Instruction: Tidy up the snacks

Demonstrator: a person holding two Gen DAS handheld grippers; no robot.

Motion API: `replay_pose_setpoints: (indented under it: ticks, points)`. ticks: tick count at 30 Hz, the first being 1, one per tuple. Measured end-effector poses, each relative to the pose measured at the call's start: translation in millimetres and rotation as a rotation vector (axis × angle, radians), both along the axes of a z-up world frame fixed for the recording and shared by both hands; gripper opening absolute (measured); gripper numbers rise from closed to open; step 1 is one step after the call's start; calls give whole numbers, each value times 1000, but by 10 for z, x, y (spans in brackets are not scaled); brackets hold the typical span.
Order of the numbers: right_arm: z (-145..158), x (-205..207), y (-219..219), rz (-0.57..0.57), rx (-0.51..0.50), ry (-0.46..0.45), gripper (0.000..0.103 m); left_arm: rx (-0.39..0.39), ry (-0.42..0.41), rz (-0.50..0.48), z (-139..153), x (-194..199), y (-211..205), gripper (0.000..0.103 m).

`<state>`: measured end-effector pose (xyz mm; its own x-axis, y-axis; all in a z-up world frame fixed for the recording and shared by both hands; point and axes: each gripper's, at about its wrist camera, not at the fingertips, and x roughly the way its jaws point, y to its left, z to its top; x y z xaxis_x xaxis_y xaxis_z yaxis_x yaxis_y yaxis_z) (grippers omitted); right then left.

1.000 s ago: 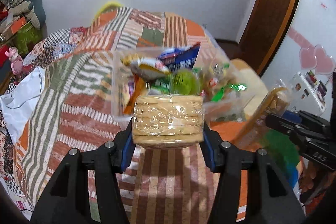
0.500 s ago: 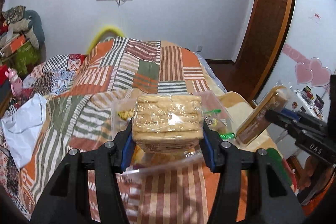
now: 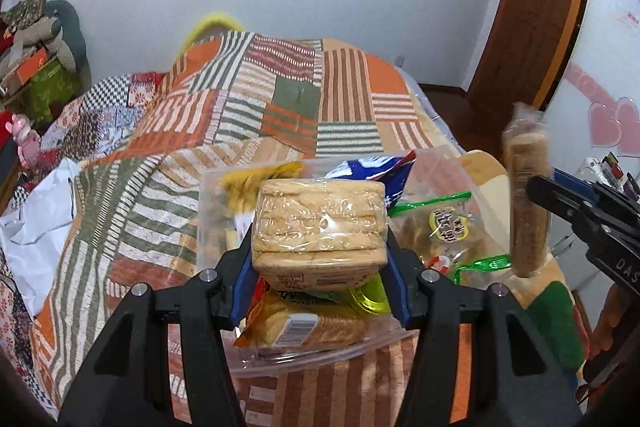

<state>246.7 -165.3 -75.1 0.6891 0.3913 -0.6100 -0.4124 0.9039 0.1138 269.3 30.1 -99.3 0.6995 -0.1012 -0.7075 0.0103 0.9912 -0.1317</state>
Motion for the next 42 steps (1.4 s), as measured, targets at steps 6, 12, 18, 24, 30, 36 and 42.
replay_pose_setpoints:
  ticks: [6, 12, 18, 24, 30, 36, 42]
  points:
    - [-158, 152, 96, 20, 19, 71, 19, 4, 29, -5, -102, 57, -9, 55]
    - [-71, 74, 69, 22, 35, 61, 19, 18, 16, -30, -35, -36, -52, 61]
    - [140, -97, 1, 37, 58, 35, 24, -28, -51, -17, 255, -277, -7, 66]
    - [491, -433, -105, 38, 119, -41, 33, -66, -153, 2, 692, -625, 50, 66]
    - [877, -837, -151, 42, 169, -151, 49, -38, -298, 17, 1127, -1114, 6, 72]
    - [1094, -1180, -167, 19, 183, -254, 76, -19, -423, 37, 1433, -1601, -78, 83]
    - [1145, -1352, -151, -21, 175, -305, 92, 42, -511, 56, 1553, -1938, -222, 99]
